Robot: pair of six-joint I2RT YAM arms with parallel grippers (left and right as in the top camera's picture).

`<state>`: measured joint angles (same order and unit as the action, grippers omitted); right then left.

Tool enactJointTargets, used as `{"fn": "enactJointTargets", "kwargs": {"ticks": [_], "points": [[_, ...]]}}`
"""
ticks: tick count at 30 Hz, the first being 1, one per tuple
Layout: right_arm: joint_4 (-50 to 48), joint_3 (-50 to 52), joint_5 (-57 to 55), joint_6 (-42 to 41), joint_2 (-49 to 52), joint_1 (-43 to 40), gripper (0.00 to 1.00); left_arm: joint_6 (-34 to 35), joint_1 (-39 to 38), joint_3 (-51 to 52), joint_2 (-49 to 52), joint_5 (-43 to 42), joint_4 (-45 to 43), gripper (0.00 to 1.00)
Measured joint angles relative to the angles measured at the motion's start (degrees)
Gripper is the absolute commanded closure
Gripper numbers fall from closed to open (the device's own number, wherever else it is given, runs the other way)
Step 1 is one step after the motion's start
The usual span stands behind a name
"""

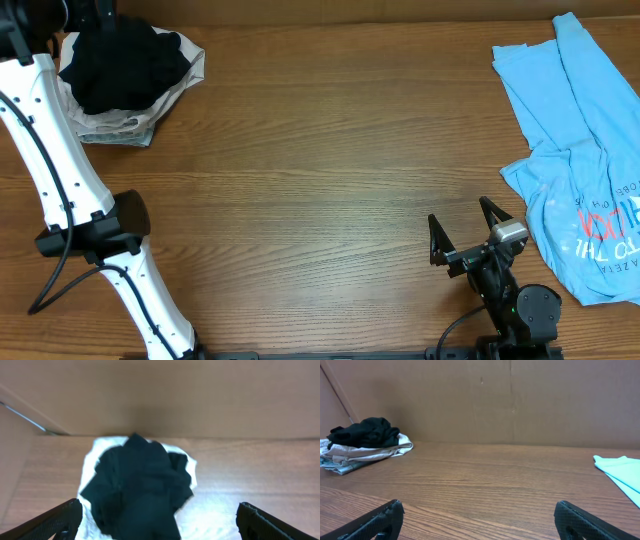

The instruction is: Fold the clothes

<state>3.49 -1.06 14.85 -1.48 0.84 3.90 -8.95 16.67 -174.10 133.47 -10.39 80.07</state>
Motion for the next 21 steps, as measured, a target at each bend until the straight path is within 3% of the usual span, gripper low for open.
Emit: {"fn": "enactJointTargets", "kwargs": {"ticks": [4, 16, 21], "points": [[0.0, 0.0, 0.0, 0.0, 0.0, 0.0, 0.00, 0.0, -1.9, 10.9, -5.8, 0.2, 0.1, 0.00], [0.1, 0.0, 0.0, 0.0, 0.0, 0.0, 0.00, 0.0, -13.4, 48.9, -39.4, 0.9, -0.4, 0.00], [0.1, 0.0, 0.0, 0.0, 0.0, 0.0, 0.00, 0.0, -14.3, 66.1, -51.7, 2.6, -1.3, 0.00]]}}
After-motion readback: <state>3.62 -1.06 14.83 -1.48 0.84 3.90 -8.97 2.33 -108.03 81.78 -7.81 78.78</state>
